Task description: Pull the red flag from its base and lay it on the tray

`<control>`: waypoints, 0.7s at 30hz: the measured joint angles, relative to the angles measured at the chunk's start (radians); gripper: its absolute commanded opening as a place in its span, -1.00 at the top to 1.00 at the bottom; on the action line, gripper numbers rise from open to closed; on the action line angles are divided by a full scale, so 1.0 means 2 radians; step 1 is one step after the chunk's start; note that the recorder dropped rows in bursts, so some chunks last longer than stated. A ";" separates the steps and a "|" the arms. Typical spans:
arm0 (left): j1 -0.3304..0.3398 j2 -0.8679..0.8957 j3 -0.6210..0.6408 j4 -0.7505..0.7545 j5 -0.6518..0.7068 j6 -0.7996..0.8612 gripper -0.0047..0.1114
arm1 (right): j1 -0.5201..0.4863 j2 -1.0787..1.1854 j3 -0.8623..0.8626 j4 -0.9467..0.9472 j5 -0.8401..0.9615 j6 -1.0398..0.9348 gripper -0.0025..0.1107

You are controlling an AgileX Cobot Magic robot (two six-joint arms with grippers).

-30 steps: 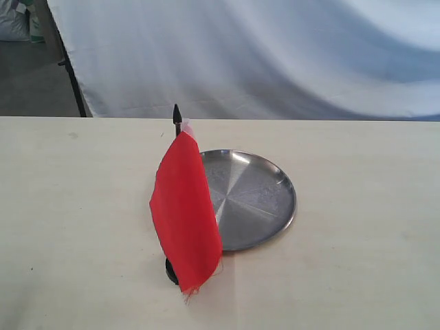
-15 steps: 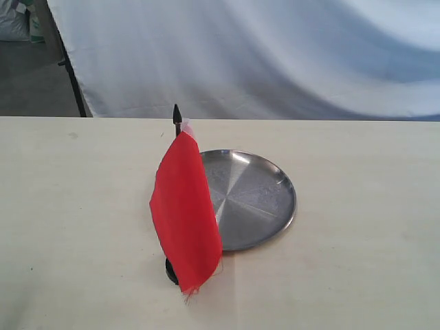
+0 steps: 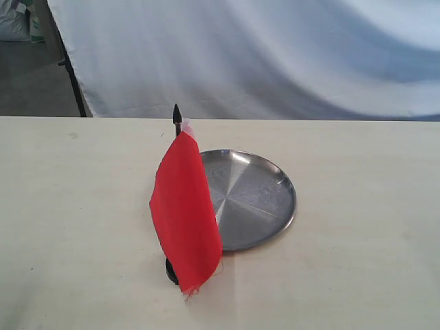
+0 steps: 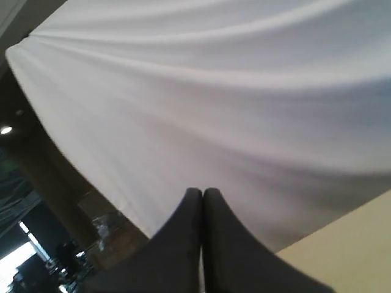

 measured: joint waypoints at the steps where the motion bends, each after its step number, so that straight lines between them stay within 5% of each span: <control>1: 0.000 0.000 0.000 0.000 0.000 0.000 0.92 | 0.012 0.000 0.000 -0.011 -0.008 0.000 0.96; 11: 0.000 0.000 0.000 0.000 0.000 0.000 0.92 | 0.103 0.025 -0.082 -0.101 0.007 0.000 0.96; 21: 0.000 0.000 0.000 0.000 0.000 0.000 0.92 | 0.192 0.230 -0.133 -0.174 0.007 -0.001 0.96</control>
